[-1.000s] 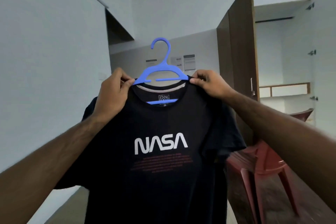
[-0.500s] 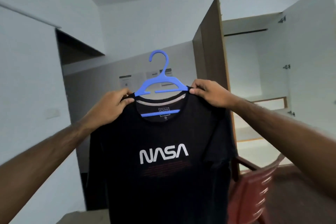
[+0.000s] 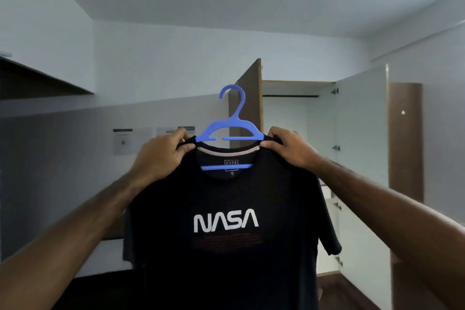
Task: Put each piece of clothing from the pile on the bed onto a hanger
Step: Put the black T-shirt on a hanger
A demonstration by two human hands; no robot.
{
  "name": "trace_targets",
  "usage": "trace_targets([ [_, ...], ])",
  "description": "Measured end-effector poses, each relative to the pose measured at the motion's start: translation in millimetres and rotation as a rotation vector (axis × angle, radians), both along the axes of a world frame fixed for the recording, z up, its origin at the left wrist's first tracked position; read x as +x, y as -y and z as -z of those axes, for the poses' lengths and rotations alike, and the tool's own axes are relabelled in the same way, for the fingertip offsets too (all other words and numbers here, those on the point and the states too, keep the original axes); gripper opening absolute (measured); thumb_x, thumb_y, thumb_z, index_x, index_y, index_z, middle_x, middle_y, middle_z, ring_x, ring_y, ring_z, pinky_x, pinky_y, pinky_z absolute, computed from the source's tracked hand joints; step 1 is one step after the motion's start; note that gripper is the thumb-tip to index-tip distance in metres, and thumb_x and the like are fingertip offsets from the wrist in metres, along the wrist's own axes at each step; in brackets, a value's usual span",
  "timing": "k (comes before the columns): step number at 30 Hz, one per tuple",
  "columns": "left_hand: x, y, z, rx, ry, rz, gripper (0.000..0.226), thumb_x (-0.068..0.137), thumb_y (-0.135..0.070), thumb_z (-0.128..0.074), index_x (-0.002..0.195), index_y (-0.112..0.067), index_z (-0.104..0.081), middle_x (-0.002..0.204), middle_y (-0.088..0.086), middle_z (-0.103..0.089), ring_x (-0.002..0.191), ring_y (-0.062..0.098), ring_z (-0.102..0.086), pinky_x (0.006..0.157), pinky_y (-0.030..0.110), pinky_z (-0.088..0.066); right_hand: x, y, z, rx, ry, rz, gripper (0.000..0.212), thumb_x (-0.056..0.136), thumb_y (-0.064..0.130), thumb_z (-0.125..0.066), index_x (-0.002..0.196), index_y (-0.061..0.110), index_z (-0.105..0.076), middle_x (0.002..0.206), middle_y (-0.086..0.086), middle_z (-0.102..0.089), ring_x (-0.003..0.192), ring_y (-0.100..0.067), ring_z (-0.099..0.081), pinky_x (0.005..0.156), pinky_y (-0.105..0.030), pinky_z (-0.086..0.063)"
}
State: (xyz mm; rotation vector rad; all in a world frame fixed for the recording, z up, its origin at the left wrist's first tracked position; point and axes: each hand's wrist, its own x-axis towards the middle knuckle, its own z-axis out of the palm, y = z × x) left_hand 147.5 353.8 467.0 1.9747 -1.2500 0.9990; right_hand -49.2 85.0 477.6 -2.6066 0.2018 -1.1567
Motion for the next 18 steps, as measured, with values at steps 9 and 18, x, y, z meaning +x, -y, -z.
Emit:
trace_targets([
  [9, -0.5, 179.0, -7.6, 0.020, 0.017, 0.110, 0.016, 0.098, -0.043, -0.057, 0.106, -0.030, -0.059, 0.102, -0.009, -0.071, 0.096, 0.025, -0.065, 0.071, 0.035, -0.045, -34.8, 137.8, 9.3, 0.034, 0.031, 0.265, 0.020, 0.099, 0.045, -0.055, 0.090, 0.027, -0.058, 0.089, 0.006, -0.067, 0.085, -0.017, -0.062, 0.081, -0.043, -0.053],
  [18, 39.0, 400.0, -15.4, 0.027, 0.028, 0.214, 0.019, 0.099, -0.050, -0.050, 0.103, -0.033, -0.056, 0.093, -0.015, -0.069, 0.090, 0.019, -0.065, 0.070, 0.035, -0.044, -26.9, 328.9, -9.1, -0.068, 0.023, 0.455, 0.026, 0.098, 0.055, -0.051, 0.089, 0.032, -0.054, 0.091, 0.007, -0.065, 0.088, -0.021, -0.060, 0.075, -0.040, -0.048],
])
